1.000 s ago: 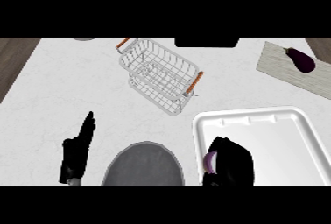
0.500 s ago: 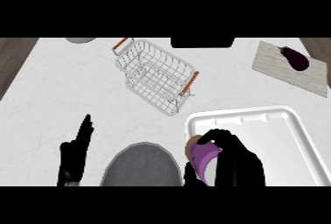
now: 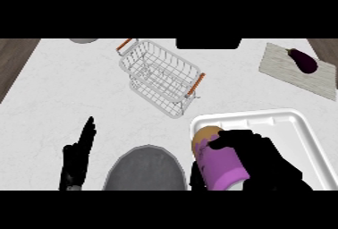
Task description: Pick the can from the tray and place it in the tiered basket
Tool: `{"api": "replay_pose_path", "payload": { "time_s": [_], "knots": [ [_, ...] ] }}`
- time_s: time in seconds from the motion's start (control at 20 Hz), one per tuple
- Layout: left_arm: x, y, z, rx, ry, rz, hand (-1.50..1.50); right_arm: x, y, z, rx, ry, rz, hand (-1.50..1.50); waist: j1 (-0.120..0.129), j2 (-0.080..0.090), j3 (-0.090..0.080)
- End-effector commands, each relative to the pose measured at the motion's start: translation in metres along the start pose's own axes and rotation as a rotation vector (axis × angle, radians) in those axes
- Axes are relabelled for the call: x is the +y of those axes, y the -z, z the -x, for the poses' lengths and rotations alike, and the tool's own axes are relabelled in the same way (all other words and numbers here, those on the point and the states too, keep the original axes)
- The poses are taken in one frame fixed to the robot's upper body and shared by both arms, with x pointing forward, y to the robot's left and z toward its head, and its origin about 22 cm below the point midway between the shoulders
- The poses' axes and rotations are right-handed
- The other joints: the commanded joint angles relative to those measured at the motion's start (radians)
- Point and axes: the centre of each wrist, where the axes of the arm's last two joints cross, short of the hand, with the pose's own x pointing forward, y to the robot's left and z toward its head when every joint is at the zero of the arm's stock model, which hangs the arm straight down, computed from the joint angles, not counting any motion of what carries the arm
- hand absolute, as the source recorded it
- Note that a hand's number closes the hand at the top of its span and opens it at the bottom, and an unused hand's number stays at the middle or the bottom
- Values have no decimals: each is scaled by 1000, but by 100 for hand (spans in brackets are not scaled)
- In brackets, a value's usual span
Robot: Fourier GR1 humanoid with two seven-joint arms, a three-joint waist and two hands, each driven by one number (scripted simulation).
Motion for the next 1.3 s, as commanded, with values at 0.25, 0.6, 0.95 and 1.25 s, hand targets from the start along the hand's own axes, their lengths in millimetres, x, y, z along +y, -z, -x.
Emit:
{"api": "replay_pose_path", "payload": {
  "time_s": [0.25,0.6,0.95,1.25],
  "knots": [
    [-10,1,4,-5,-3,20,0,-8,42,-27,221,-75,60,150,20,7,-1],
    [2,5,-4,6,-7,37,0,-3,99,-50,262,-73,38,150,32,10,1],
    [-7,3,-8,-16,-11,26,0,14,147,-84,232,-96,-66,150,34,11,3],
    [-8,6,-6,0,-5,37,0,63,180,-85,246,-136,-118,150,35,16,3]
  ]
}}
